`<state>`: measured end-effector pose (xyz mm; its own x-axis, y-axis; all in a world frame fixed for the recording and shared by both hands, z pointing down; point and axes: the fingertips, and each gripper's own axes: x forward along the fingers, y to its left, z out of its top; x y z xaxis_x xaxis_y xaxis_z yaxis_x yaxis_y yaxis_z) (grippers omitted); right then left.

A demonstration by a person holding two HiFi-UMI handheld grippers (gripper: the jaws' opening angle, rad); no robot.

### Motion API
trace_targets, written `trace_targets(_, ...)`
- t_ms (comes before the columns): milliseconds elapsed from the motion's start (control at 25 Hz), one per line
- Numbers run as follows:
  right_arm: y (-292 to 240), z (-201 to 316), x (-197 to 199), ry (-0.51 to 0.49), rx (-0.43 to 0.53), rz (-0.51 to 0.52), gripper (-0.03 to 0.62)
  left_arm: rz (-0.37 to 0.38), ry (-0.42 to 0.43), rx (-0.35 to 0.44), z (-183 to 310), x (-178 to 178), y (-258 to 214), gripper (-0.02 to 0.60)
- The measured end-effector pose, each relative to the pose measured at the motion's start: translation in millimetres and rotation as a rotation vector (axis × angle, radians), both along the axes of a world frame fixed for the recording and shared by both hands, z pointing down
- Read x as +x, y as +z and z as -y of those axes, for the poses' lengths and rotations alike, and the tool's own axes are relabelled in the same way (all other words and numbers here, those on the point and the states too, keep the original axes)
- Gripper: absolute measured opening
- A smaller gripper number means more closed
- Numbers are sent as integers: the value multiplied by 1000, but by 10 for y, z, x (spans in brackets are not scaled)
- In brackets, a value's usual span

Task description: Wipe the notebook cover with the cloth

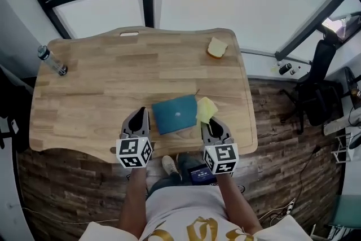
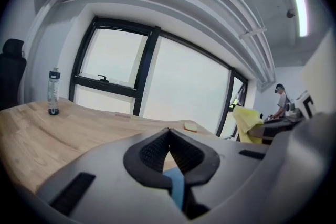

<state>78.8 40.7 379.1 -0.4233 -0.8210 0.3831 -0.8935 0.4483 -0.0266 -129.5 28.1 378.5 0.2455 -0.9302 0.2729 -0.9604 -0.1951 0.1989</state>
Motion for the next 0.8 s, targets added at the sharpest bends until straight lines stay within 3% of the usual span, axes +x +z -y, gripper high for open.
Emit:
trace_targets(440, 104, 238, -134, -75, 12, -6, 38, -30, -33, 24, 243, -92, -18, 14)
trace_targets(800, 298, 404, -129, -78, -45, 11, 38, -6, -19, -86, 371, -57, 343, 14)
